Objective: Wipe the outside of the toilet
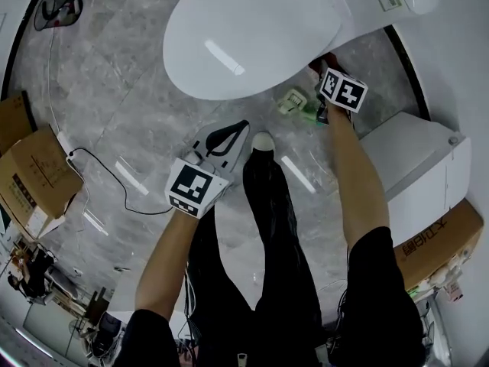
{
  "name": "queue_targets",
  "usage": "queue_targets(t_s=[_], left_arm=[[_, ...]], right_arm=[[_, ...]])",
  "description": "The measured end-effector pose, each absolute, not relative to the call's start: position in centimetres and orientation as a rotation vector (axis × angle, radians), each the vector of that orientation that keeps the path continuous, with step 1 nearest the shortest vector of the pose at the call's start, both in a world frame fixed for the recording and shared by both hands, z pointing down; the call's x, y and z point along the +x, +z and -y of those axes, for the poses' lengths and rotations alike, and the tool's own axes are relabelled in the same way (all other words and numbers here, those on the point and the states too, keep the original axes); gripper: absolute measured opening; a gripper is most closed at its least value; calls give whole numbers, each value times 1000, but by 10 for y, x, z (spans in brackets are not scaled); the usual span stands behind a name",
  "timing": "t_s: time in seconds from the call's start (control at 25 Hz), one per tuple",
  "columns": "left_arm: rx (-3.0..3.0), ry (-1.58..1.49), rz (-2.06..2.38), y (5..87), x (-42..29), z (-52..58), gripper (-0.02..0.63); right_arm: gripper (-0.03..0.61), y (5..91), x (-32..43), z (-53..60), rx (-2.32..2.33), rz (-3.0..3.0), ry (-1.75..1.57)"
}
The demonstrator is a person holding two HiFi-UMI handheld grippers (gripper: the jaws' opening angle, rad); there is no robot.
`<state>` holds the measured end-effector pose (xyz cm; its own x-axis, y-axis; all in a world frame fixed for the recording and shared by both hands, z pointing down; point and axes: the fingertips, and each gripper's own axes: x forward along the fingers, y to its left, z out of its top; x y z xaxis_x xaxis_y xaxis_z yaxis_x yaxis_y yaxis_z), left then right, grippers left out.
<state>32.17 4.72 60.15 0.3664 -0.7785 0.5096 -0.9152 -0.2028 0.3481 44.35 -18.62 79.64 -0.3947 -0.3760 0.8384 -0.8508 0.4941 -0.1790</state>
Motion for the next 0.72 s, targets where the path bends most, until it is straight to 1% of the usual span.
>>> queue_targets(t_s=[0.28,0.72], left_arm=[[1968,267,1525,632,273,-85,4],[1967,253,1551,646,218,-137,3]], right_arm=[[92,798,421,158,888,2065,616],[86,793,384,82,814,2047,497]])
